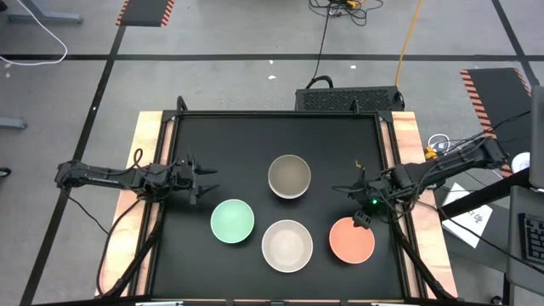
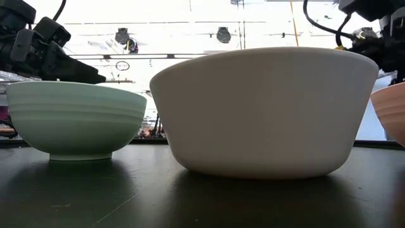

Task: Nest bowls inside each other
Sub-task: Stack the orange bowl on the stacked brown bowl

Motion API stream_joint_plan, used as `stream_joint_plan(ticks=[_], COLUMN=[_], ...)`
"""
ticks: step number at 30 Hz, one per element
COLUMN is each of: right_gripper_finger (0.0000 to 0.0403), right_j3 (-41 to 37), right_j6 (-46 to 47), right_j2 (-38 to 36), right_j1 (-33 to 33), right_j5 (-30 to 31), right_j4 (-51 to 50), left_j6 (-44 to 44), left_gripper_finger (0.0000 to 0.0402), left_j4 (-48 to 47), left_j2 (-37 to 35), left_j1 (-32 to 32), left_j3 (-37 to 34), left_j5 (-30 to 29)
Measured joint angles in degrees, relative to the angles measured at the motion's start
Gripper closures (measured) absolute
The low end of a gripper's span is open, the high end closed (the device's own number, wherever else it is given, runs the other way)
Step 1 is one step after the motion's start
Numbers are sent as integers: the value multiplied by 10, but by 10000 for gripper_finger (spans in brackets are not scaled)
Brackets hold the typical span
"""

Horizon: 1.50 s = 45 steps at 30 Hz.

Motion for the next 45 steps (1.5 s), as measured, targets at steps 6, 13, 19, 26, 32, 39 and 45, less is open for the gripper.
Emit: stream_joint_plan(ticks=[6, 13, 19, 26, 32, 39, 45], right_gripper_finger=[155, 224, 317, 394, 398, 400, 401], right_j3=[0, 0, 0, 0, 0, 0, 0], right_j6=[-12, -30, -31, -43, -57, -134, -221], right_j2=[38, 66, 70, 68, 60, 18, -83], right_j1=[3, 3, 3, 3, 3, 24, 33], right_j5=[0, 1, 26, 44, 47, 109, 191], right_j4=[-11, -12, -12, 14, 53, 143, 143], left_j6=[6, 5, 5, 10, 10, 10, 8], left_gripper_finger=[160, 160, 160, 160, 160, 160, 160], left_j4=[0, 0, 0, -1, -3, -4, -4], left_j2=[0, 0, 0, 0, 0, 0, 0], left_j1=[0, 0, 0, 0, 0, 0, 0], left_j3=[0, 0, 0, 0, 0, 0, 0], left_j5=[0, 0, 0, 0, 0, 0, 0])
